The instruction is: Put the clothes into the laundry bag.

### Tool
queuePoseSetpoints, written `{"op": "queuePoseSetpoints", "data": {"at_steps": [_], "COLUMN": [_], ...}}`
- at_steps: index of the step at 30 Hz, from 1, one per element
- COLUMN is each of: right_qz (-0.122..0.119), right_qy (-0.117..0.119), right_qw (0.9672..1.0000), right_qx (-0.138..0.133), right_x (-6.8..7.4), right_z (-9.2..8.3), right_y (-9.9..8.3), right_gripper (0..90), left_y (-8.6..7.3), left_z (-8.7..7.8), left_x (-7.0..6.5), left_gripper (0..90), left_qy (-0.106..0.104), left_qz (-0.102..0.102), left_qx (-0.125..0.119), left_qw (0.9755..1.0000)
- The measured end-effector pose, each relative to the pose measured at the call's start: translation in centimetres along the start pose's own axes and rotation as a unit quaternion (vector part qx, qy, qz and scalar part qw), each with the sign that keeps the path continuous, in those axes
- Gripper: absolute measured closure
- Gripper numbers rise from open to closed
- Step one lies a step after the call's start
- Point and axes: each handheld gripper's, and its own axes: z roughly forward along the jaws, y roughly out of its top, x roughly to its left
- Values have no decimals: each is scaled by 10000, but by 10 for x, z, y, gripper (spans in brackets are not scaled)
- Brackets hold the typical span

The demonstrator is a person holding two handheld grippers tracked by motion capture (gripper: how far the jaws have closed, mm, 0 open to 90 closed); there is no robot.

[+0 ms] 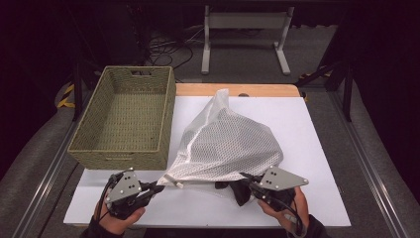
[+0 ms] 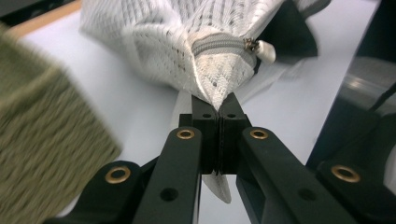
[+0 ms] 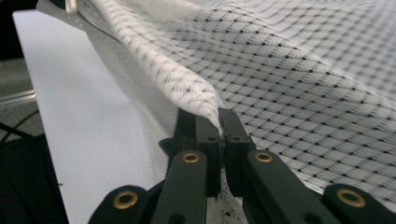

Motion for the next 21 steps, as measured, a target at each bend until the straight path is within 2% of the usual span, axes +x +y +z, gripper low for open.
{"op": "queuePoseSetpoints", "data": {"at_steps": [2,4,6,7,8,9,10,11,12,13,14,15,16,17,18,19,20,21], "right_qz": [-55,-61,-42,-18,-6,2,2,30,35,35,43,48,51,69,76,87,87,81], "right_qy": [34,15,16,29,37,44,44,42,44,44,40,18,12,3,-3,6,6,1], "right_qw": [10000,9999,9997,9997,9997,9997,9997,9998,9998,9998,9998,9998,9998,9998,9998,9998,9998,9998], "right_qx": [62,154,221,229,240,237,237,198,194,194,189,178,184,189,188,196,196,194], "right_x": [4,6,6,6,5,5,5,4,3,3,3,3,3,3,3,3,3,3], "right_z": [8,16,22,24,25,25,25,25,25,25,26,26,26,27,28,30,30,31], "right_y": [1,0,-1,-2,-2,-2,-2,-1,0,0,1,2,3,3,4,4,4,5], "right_gripper": [888,889,889,889,889,890,890,890,890,890,890,890,890,890,890,890,890,890], "left_y": [-12,-20,-21,-20,-18,-15,-15,-11,-7,-7,0,5,10,15,15,23,23,27], "left_z": [6,12,14,13,11,7,7,2,0,0,-1,0,3,8,8,31,31,48], "left_x": [2,0,-1,-2,-4,-3,-3,-7,-10,-10,-20,-25,-31,-36,-36,-48,-48,-54], "left_gripper": [880,859,750,703,647,571,511,512,511,511,511,522,555,578,594,593,589,589], "left_qy": [81,119,28,110,203,233,233,235,239,239,45,14,-123,-369,-369,-722,-722,-923], "left_qz": [-133,-70,-61,-19,-10,-88,-88,-4,114,114,294,436,544,643,643,813,813,900], "left_qx": [34,0,-71,-108,-212,-416,-416,-664,-759,-759,-925,-962,-980,-927,-927,-655,-655,-462], "left_qw": [9999,9999,10000,9999,9996,9988,9988,9975,9968,9968,9953,9944,9936,9929,9929,9919,9919,9906]}}
